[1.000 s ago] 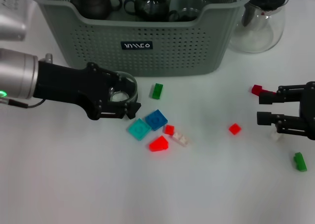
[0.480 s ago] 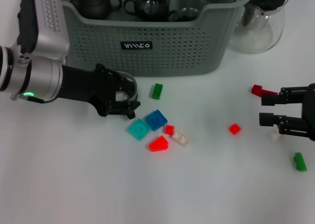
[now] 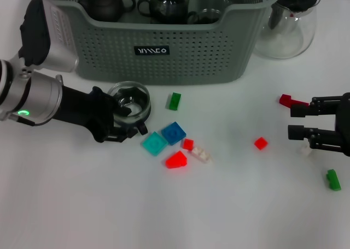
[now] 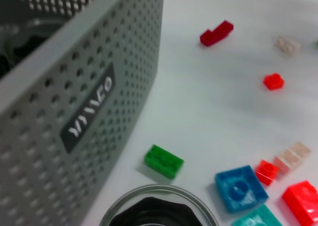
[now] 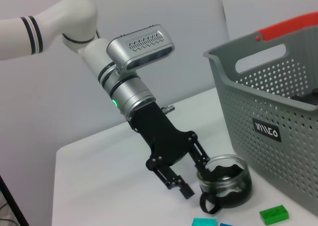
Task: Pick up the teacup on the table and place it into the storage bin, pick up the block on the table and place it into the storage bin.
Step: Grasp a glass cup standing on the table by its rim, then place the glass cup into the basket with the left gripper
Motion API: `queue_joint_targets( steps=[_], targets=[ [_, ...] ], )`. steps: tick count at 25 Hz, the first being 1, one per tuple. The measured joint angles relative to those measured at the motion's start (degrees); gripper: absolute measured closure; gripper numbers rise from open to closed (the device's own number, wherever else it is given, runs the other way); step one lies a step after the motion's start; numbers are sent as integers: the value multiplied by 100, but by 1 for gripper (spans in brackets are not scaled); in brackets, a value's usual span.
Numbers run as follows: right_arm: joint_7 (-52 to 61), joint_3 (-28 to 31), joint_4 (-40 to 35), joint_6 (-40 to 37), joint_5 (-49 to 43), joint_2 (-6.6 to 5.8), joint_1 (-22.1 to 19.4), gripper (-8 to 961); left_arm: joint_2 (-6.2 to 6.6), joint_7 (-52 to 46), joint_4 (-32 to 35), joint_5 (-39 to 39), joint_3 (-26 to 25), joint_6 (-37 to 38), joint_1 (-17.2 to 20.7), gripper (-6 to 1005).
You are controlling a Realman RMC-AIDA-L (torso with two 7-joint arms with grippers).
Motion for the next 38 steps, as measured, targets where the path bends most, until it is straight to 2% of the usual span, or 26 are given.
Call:
queue_joint_targets(
  steps=[9,21,29,31,35,38],
  targets=[
    [5,0,0,-27,6,0,21,435,4,-279,344,140,59,970,-5,518],
    [10,0,0,-42,10,0,-2,436,-12,-365,108,199,403,328,-5,521],
    [10,0,0,-46,4,0,-11,435,-13,-532,249,310,424,391,-13,666],
    [11,0,-1,-46,5,0,-13,435,-6,-563,303,312,408,486,-14,737],
    [10,0,0,-45,9,-3,-14,436,11,-536,558,169,204,972,-11,880],
    [9,0,0,-43,15,-8,-14,436,73,-428,673,-91,-199,1576,-89,918]
  ],
)
